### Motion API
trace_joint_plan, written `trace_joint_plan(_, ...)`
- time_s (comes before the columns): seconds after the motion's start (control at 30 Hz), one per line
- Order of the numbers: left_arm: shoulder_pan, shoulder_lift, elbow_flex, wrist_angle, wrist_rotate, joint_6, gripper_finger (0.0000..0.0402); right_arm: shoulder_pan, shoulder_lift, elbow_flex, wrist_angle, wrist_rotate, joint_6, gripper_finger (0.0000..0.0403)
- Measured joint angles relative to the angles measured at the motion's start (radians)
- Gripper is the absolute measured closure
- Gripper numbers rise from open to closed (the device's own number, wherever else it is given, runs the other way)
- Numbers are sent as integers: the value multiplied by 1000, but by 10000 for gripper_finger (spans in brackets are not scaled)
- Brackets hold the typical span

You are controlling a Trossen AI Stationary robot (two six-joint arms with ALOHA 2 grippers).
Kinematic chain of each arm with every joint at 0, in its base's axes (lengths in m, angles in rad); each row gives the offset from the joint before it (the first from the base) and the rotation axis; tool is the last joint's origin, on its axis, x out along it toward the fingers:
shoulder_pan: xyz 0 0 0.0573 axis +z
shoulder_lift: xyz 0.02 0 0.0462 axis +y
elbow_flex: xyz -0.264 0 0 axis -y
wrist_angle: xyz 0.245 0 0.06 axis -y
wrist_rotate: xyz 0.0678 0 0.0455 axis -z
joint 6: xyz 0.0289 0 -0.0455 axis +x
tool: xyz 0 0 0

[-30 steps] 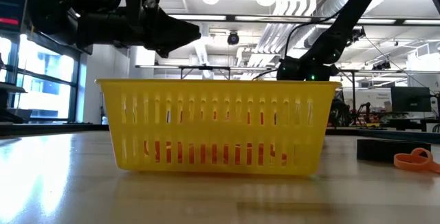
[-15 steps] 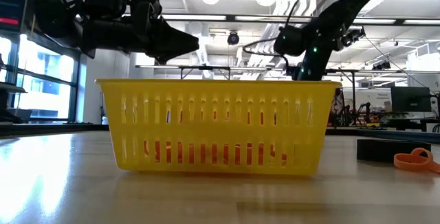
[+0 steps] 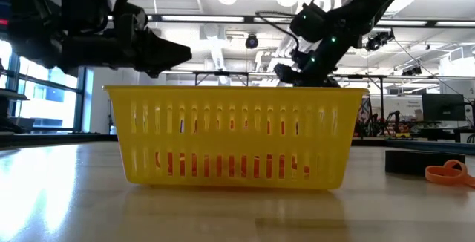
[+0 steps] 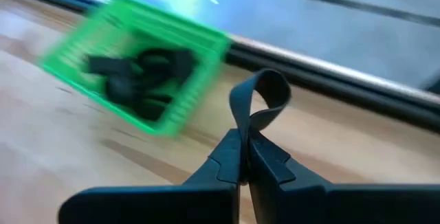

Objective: Sort rubber bands into baskets
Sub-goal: Put the black rubber band into the green bin

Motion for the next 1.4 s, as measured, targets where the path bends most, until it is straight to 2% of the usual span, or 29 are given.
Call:
trace_joint_plan(0.2, 0, 0, -17, 37, 1, -1, 271, 17, 0, 0, 169, -91, -12, 402)
trace_joint_plan(0.33, -1, 0, -17, 37, 4, -1, 271, 26, 17, 52, 161, -120, -15, 402)
trace_joint_plan(0.43, -1, 0, -17, 37, 4, -1, 271, 35, 55, 135, 121, -147, -53, 402)
trace_joint_plan(0.63, -3, 0, -17, 36, 4, -9, 271, 40, 161, 346, -100, -152, -76, 402)
trace_joint_plan(0.83, -10, 0, -17, 36, 4, -8, 271, 38, 292, 482, -210, -154, -83, 402)
trace_joint_plan(1.1, -10, 0, -17, 36, 4, 17, 271, 24, 429, 581, -283, -212, -82, 402)
trace_joint_plan(1.4, -22, 0, -17, 41, 24, 8, 271, 2, 444, 591, -304, -193, -52, 402)
